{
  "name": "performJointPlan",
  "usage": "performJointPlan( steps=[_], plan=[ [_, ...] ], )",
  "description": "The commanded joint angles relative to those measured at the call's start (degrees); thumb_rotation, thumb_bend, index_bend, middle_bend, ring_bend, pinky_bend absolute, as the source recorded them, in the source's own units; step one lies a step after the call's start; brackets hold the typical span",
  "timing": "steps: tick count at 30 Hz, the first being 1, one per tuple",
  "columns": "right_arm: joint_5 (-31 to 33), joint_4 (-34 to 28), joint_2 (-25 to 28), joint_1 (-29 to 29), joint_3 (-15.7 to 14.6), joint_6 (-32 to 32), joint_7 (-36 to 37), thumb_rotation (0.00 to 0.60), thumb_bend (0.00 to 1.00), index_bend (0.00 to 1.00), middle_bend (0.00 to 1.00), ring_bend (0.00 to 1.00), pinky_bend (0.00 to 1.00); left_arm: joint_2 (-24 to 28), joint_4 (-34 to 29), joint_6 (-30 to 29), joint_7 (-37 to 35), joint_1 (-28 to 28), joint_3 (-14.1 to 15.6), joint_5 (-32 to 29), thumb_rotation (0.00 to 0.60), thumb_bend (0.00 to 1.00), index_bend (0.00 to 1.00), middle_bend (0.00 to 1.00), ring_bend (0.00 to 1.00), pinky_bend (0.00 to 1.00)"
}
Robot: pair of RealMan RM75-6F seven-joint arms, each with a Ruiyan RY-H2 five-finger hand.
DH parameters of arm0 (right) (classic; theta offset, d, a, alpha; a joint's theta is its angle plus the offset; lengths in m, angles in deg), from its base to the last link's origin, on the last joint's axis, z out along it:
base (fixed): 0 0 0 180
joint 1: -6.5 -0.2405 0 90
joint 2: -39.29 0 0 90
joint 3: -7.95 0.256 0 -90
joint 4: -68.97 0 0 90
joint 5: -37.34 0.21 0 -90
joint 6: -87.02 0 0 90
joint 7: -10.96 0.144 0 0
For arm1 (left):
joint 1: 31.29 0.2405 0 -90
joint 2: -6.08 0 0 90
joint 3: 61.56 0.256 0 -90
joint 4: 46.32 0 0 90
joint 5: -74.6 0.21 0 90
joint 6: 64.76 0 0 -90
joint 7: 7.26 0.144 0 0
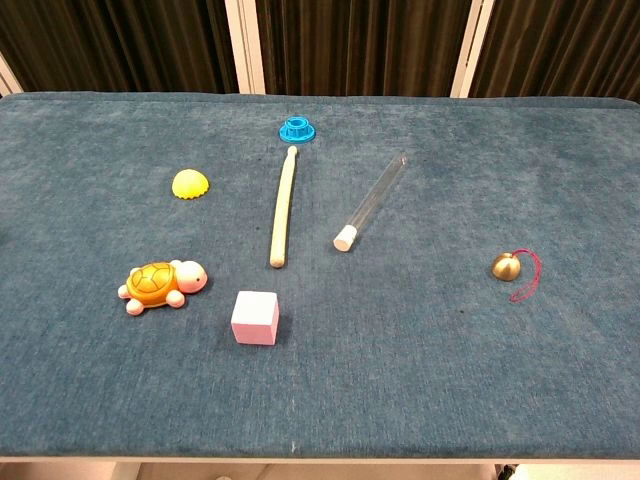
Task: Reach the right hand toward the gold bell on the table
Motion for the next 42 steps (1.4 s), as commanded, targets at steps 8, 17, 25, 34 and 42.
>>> performJointPlan(
  steps=[8, 17, 25, 34, 42],
  plan=[
    [0.36, 0.13, 0.04, -0.08, 0.12, -0.26, 0.29, 0.6, 0.24, 0.0, 0.1, 0.1, 0.07, 0.02, -0.08, 0.02, 0.47, 0.01, -0.01, -0.12, 0.6, 0.35, 0.0, 0.0, 0.03, 0.17],
    [1.05, 1.91, -0.73, -1.2, 0.31, -2.35, -0.49, 0.6, 0.24, 0.0, 0.1, 0.1, 0.07, -0.03, -0.83, -0.49, 0.89, 0.43, 0.23, -0.04, 0.6, 0.35, 0.0, 0.0, 0.03, 0.17],
    [0.43, 8.23, -4.81, -6.48, -0.04, -11.41, 6.0, 0.6, 0.24, 0.08, 0.1, 0.1, 0.07, 0.11, -0.97, -0.16, 0.73, 0.47, 0.21, -0.43, 0.6, 0.35, 0.0, 0.0, 0.03, 0.17],
    [1.43, 14.04, -11.75, -14.08, 0.86, -22.27, 6.97, 0.6, 0.24, 0.19, 0.1, 0.1, 0.07, 0.26, -1.09, -0.05, 0.74, 0.51, -0.05, -1.1, 0.6, 0.35, 0.0, 0.0, 0.03, 0.17],
    [2.24, 16.75, -17.26, -19.45, 3.13, -25.94, 4.23, 0.6, 0.24, 0.31, 0.1, 0.1, 0.08, 0.3, -1.11, 0.44, 1.18, 0.39, -0.13, -1.7, 0.6, 0.35, 0.0, 0.0, 0.03, 0.17]
  ],
)
